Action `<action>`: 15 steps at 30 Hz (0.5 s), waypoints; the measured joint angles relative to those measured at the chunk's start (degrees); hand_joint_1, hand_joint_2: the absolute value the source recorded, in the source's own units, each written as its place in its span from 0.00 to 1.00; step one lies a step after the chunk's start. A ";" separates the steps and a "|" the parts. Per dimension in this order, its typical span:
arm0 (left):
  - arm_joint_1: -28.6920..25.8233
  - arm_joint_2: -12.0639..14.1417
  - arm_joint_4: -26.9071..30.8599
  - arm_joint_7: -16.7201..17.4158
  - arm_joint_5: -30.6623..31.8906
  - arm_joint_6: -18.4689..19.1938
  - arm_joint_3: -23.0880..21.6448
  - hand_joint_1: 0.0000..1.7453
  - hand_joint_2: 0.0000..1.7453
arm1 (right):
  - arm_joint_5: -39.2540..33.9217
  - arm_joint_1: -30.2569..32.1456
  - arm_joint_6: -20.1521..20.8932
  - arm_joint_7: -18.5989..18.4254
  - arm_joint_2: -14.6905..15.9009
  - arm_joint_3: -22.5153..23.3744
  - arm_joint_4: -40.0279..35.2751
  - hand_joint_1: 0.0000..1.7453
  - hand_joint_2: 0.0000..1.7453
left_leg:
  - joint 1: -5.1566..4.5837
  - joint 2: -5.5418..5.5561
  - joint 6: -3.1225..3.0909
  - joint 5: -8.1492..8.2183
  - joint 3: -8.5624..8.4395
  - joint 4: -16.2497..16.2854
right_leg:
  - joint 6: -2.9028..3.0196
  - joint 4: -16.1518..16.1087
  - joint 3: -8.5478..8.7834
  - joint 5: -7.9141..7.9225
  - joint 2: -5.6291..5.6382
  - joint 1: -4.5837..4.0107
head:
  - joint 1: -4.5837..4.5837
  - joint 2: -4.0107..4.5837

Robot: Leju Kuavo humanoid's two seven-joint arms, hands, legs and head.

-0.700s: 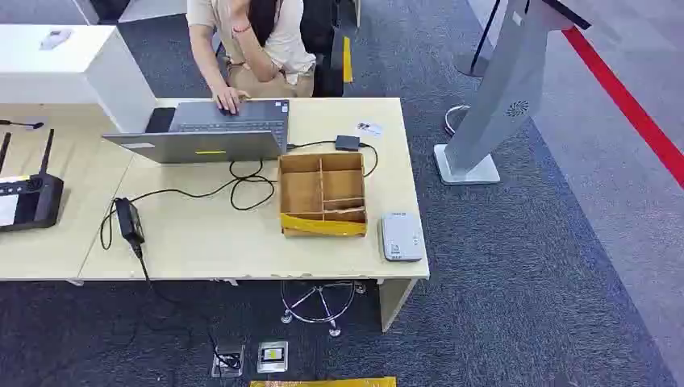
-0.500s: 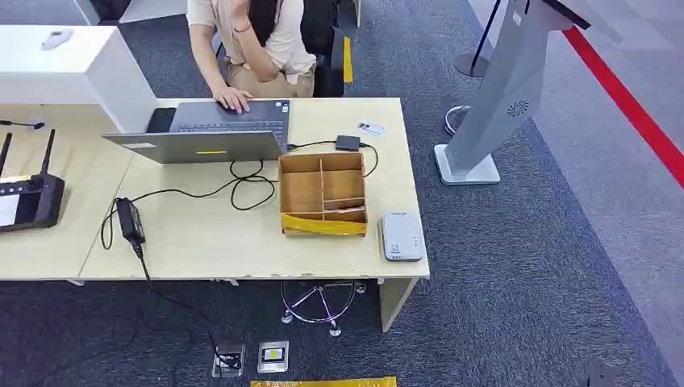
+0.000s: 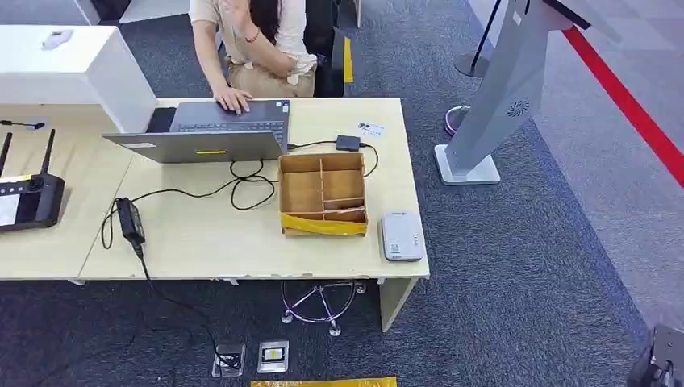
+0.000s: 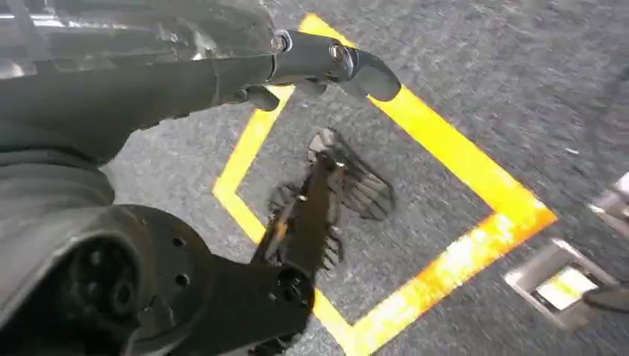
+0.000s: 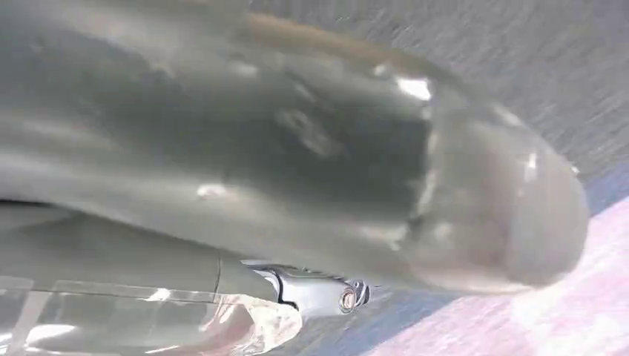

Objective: Pass the card to the sensor for recognition and then transmit it.

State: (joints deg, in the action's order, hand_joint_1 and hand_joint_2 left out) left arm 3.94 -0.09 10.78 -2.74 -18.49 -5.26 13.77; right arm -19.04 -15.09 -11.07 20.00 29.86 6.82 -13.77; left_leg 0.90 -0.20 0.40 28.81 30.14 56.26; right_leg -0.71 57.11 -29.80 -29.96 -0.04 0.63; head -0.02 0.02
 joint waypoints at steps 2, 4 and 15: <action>0.18 0.00 0.00 -3.17 0.05 0.08 -0.04 0.00 0.00 | -1.20 -2.49 4.30 -1.30 0.96 -0.13 -2.34 0.00 0.00 | -0.11 -0.10 -0.02 -0.01 -0.10 0.00 | -0.03 0.08 -0.07 0.03 0.08 0.12 | -0.04 0.00; 0.51 -0.02 0.00 -6.48 1.49 -2.47 -0.61 0.00 0.00 | -2.73 -4.76 4.53 -3.76 2.05 -0.26 -5.09 0.00 0.00 | -0.11 0.01 -0.17 -0.13 -0.21 0.03 | -0.04 0.08 -0.04 0.03 -0.06 0.14 | 0.04 0.00; 0.51 -0.09 -0.02 -4.50 0.04 -3.41 -2.43 0.00 0.00 | -4.42 -11.80 3.99 -6.47 4.24 -6.89 -18.30 0.00 0.00 | -0.16 0.22 -0.17 -0.23 -0.10 0.06 | -0.04 0.24 -0.10 0.04 -0.31 0.18 | 0.02 0.00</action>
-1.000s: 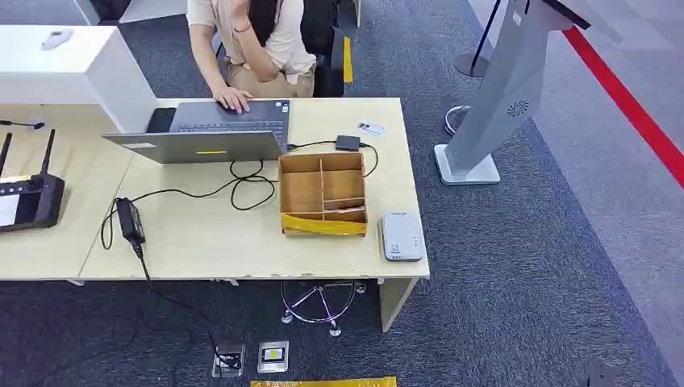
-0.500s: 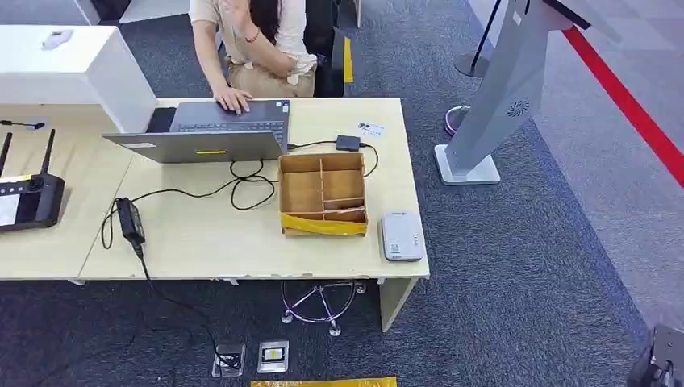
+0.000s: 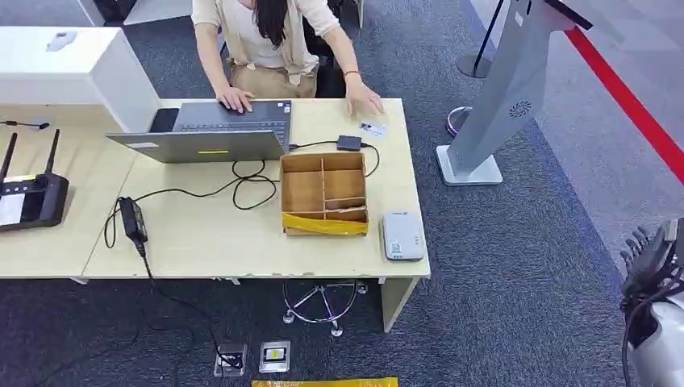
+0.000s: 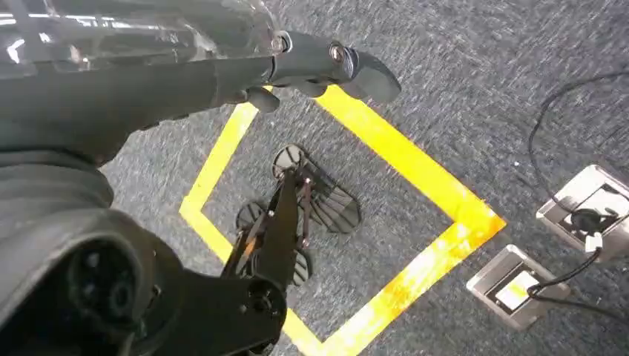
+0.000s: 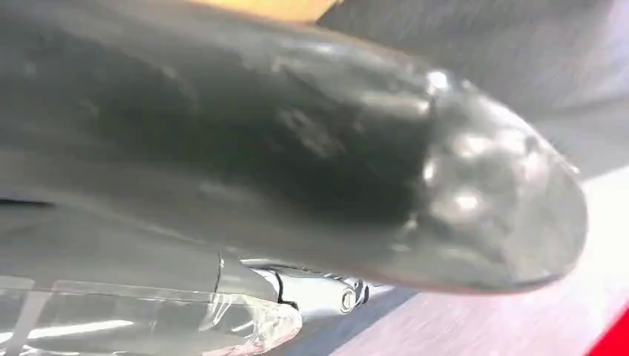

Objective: Pass the card to the sensor for recognition and then transmit it.

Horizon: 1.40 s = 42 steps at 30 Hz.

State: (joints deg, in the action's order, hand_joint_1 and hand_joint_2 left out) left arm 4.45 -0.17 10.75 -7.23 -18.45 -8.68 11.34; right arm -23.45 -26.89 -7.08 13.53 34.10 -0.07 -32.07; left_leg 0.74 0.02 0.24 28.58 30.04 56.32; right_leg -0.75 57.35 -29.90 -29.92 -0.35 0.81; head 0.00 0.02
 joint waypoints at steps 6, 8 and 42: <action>-0.04 -0.13 -0.04 0.61 0.07 -1.90 -0.66 0.00 0.00 | -2.27 -1.94 -0.48 -0.11 0.37 -4.94 -5.88 0.00 0.00 | 0.00 0.12 0.00 -0.04 0.07 0.00 | 0.00 0.03 0.00 0.00 -0.14 0.00 | 0.00 0.00; -0.05 -0.15 -0.04 1.20 -0.07 -2.34 -0.94 0.00 0.00 | -3.12 -2.69 0.05 -0.04 0.33 -6.47 -7.56 0.00 0.00 | -0.01 0.12 0.00 -0.04 0.11 0.00 | 0.00 0.05 -0.01 0.00 -0.14 0.00 | 0.00 0.00; -0.07 0.20 -0.09 4.44 -4.17 -0.24 -2.10 0.00 0.00 | 47.63 -19.38 -12.30 -20.85 -5.25 -46.86 -24.08 0.00 1.00 | 0.01 0.16 0.05 -0.11 0.10 0.00 | 0.00 0.10 -0.05 0.00 -0.18 -0.01 | 0.00 0.00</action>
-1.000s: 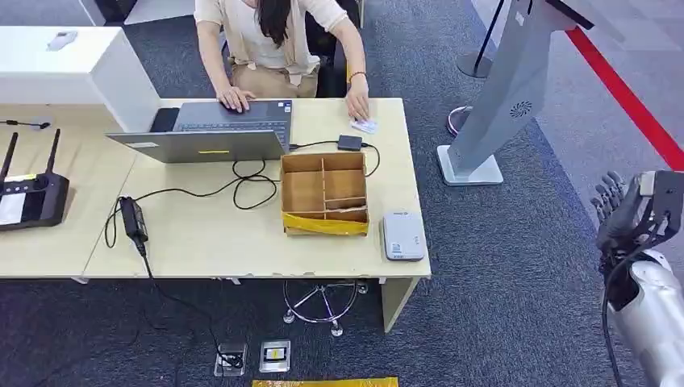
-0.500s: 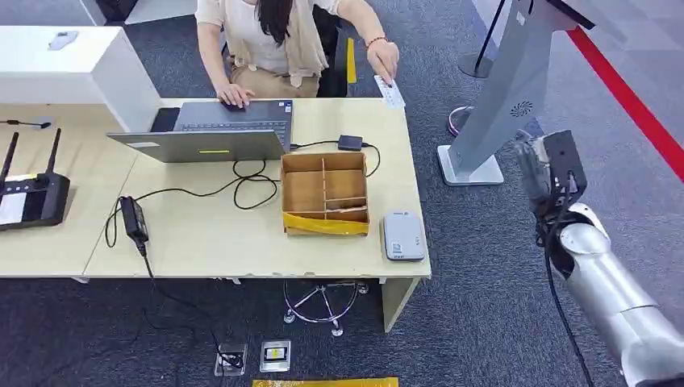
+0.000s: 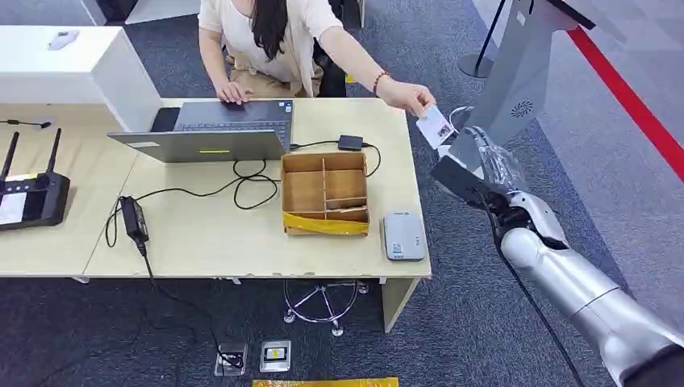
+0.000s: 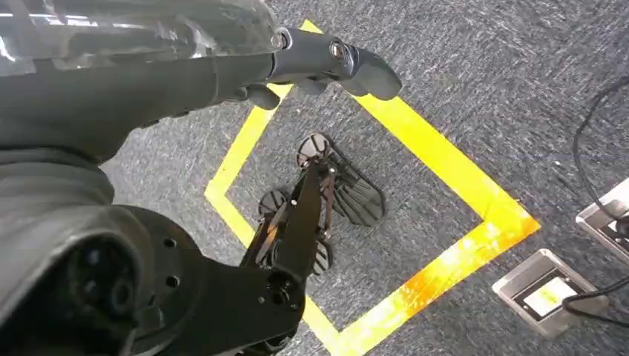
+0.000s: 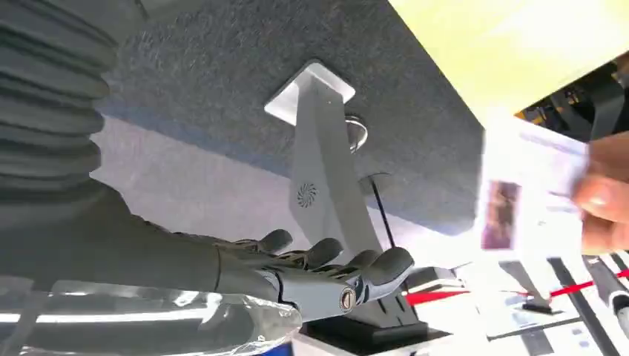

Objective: Pass the card to the sensor for recognition and then transmit it.

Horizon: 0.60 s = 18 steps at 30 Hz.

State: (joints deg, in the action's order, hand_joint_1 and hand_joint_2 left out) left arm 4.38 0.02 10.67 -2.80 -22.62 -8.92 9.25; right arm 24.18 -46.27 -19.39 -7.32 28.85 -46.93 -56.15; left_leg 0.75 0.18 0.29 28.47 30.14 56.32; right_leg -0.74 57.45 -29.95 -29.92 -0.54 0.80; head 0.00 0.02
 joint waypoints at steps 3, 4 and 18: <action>-0.01 0.00 0.00 0.39 -0.11 -0.39 -0.17 0.00 0.00 | 1.87 -0.27 0.00 -0.92 -0.24 -1.24 -0.48 0.00 1.00 | 0.00 0.00 0.00 0.00 0.00 0.00 | 0.00 0.00 0.00 0.00 0.01 0.00 | 0.00 0.00; -0.01 -0.02 0.00 0.46 -0.15 -0.59 -0.20 0.00 0.00 | 2.34 -0.39 0.02 -1.11 -0.31 -1.55 -0.61 0.00 1.00 | 0.00 0.00 0.00 0.00 0.01 0.00 | 0.00 0.00 0.00 0.00 0.00 0.00 | 0.00 0.00; -0.03 0.00 0.00 0.59 -0.35 -0.61 -0.81 0.00 0.00 | 4.61 -1.55 -0.42 -1.62 -0.81 -5.07 -1.27 0.00 1.00 | 0.00 0.00 0.00 0.00 0.00 0.01 | 0.00 0.00 0.00 0.00 0.00 0.00 | 0.00 0.00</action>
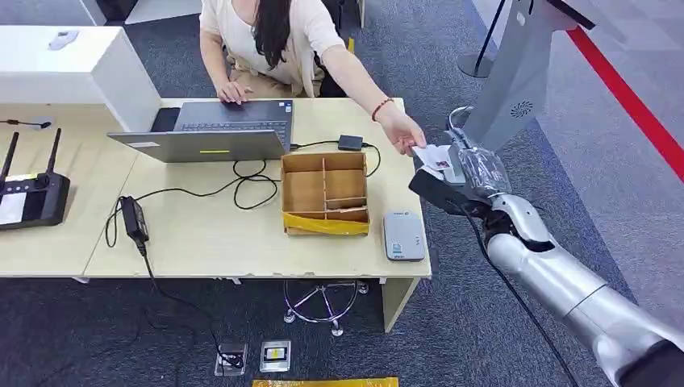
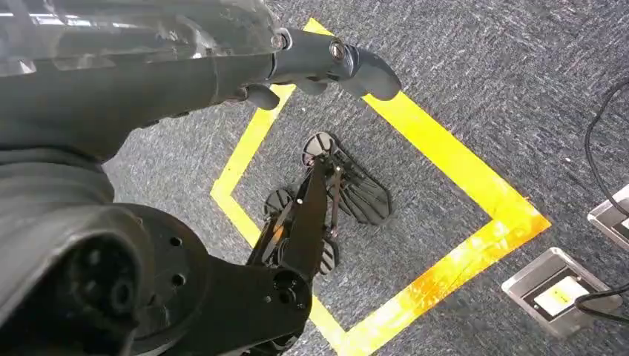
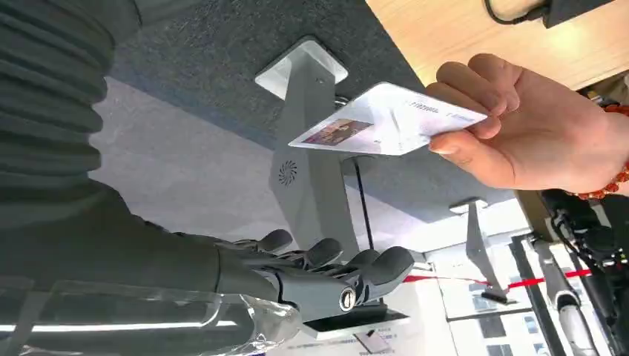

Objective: Pass the card to the sensor for recognition and then transmit it.

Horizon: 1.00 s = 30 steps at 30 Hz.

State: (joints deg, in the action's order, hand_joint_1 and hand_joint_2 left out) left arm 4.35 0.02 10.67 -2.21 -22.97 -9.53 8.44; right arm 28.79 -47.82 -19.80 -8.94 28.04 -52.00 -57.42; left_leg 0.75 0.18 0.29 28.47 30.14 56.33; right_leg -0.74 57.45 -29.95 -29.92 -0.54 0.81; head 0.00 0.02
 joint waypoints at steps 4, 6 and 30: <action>-0.01 0.11 -0.04 0.00 0.00 0.02 -0.33 0.00 0.00 | 0.02 -0.20 0.00 0.00 -0.07 -0.70 0.00 0.00 1.00 | 0.00 0.00 0.00 0.00 0.01 0.00 | 0.00 0.00 -0.01 0.00 0.00 0.00 | 0.00 0.00; -0.01 0.20 -0.09 0.00 0.00 0.02 -0.37 0.00 0.00 | 0.02 -0.30 0.00 0.00 -0.13 -0.87 0.00 0.00 1.00 | 0.00 0.00 0.00 0.00 0.00 0.00 | 0.00 0.00 -0.01 0.00 0.00 0.00 | 0.00 0.00; -0.01 0.31 -0.20 0.42 -0.28 -0.17 -1.33 0.00 0.00 | -0.39 0.06 -5.33 0.20 -1.51 -1.11 -0.09 1.00 1.00 | 0.00 0.00 0.00 0.00 -0.01 0.00 | 0.00 0.00 -0.01 0.00 0.02 0.00 | 0.00 0.00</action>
State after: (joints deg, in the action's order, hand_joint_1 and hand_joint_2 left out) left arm 4.34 0.33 10.47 -1.79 -23.26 -9.70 7.10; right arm 28.39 -47.76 -25.14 -8.74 26.53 -53.11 -57.51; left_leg 0.75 0.17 0.29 28.47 30.13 56.34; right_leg -0.74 57.45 -29.97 -29.92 -0.52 0.81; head 0.00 0.02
